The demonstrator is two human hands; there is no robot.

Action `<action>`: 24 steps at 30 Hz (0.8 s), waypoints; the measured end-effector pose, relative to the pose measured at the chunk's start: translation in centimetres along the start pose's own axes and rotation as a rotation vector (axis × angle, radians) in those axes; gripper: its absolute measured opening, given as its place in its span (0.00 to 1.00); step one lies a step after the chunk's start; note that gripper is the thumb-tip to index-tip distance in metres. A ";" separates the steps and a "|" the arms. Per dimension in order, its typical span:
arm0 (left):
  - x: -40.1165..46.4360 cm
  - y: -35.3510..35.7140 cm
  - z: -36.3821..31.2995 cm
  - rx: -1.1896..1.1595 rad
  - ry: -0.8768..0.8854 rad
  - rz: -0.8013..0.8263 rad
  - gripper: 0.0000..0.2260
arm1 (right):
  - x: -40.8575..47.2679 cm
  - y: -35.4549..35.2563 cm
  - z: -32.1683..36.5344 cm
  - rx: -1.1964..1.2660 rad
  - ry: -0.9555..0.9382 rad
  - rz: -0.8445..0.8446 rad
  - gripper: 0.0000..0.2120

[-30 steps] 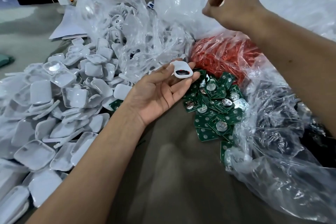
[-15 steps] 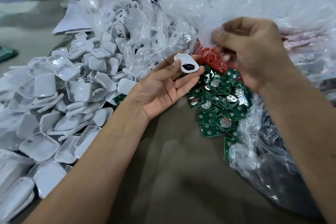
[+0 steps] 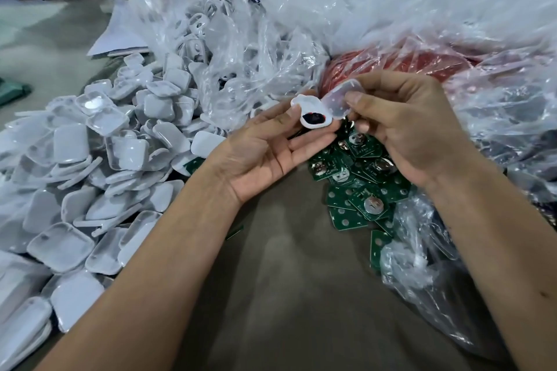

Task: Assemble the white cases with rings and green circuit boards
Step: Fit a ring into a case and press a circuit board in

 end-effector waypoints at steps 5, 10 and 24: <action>-0.1 0.0 0.0 0.006 -0.033 -0.008 0.21 | 0.1 0.2 -0.3 -0.042 -0.056 0.031 0.07; 0.0 -0.2 0.2 0.047 -0.051 0.016 0.20 | 0.0 0.1 -0.3 -0.161 -0.129 -0.020 0.03; -0.1 0.0 0.2 0.046 -0.060 0.049 0.19 | -0.2 0.2 0.3 -0.137 -0.201 -0.005 0.08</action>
Point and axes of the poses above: each hand's wrist, its own x-axis towards the middle knuckle, its own y-axis out of the palm, z = x × y, the point moved 1 cm from there along x, towards the middle knuckle
